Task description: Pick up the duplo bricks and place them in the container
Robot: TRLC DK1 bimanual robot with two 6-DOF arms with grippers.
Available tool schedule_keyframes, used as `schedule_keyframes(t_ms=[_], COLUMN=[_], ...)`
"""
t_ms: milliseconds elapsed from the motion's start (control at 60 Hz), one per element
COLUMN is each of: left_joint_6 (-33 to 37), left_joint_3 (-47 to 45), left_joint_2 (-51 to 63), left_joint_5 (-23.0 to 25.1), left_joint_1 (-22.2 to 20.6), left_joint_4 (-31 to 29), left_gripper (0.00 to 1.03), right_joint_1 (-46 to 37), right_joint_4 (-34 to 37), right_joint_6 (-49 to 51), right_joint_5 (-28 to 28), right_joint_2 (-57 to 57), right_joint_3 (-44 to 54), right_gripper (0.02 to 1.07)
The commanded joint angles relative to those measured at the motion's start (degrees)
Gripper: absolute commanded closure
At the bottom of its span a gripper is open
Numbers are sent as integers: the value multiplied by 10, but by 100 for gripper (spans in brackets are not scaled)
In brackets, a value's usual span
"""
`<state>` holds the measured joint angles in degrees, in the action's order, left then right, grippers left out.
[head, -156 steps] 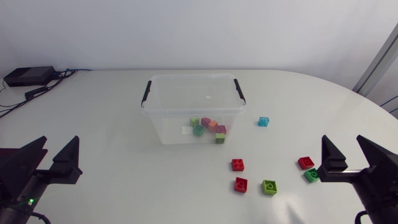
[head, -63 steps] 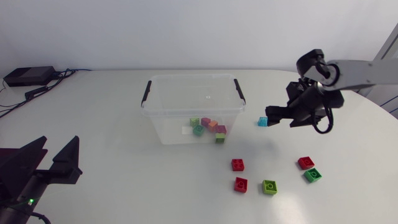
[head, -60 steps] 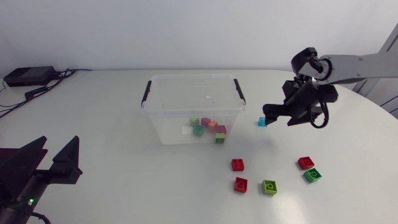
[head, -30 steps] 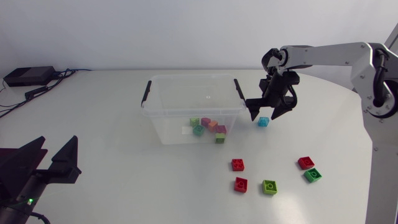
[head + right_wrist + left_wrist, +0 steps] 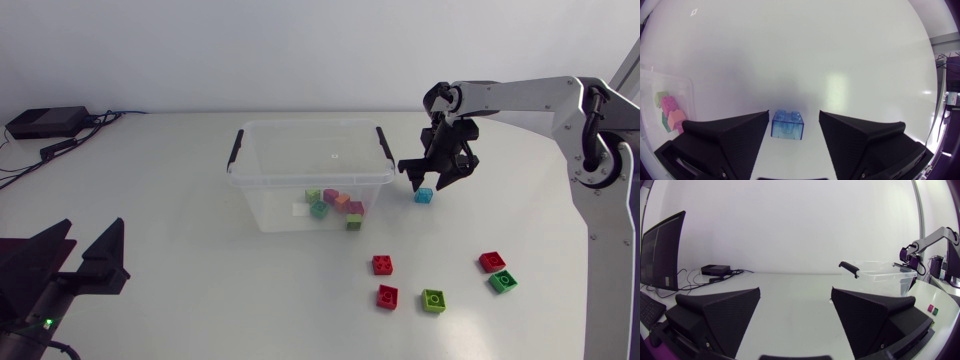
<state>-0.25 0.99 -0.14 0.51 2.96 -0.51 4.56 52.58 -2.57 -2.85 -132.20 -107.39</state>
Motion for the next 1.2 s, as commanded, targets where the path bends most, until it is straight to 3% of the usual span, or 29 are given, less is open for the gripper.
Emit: schedule_keyframes(t_ms=[0, 167, 400, 567, 683, 850, 1133, 1167, 1183], left_joint_6=[-12, -12, -12, -13, -12, -12, -12, -12, -12], left_joint_3=[-9, -9, -9, -9, -9, -9, -9, -9, -9], left_joint_2=[-5, -5, -5, -5, -5, -5, -5, -5, -5], left_joint_5=[-3, -3, -3, -3, -3, -3, -3, -3, -3], left_joint_1=[4, 4, 4, 5, 5, 4, 4, 5, 5], left_joint_4=[0, 0, 0, 0, 0, 0, 0, 0, 0], left_gripper=[4, 4, 4, 4, 4, 4, 4, 4, 4], right_joint_1=[5, 9, 8, 18, 71, 155, 241, 252, 255], right_joint_4=[-16, -17, -31, -21, 8, 10, -121, -129, -129], right_joint_6=[-10, -17, -18, -15, -17, -36, -22, -21, -21], right_joint_5=[-2, -2, -3, -8, -12, -25, 13, 13, 13], right_joint_2=[-13, -10, 47, 155, 260, 337, 344, 334, 328], right_joint_3=[24, 52, 106, 137, 123, 105, 159, 163, 162], right_gripper=[63, 66, 80, 83, 83, 82, 80, 70, 60])
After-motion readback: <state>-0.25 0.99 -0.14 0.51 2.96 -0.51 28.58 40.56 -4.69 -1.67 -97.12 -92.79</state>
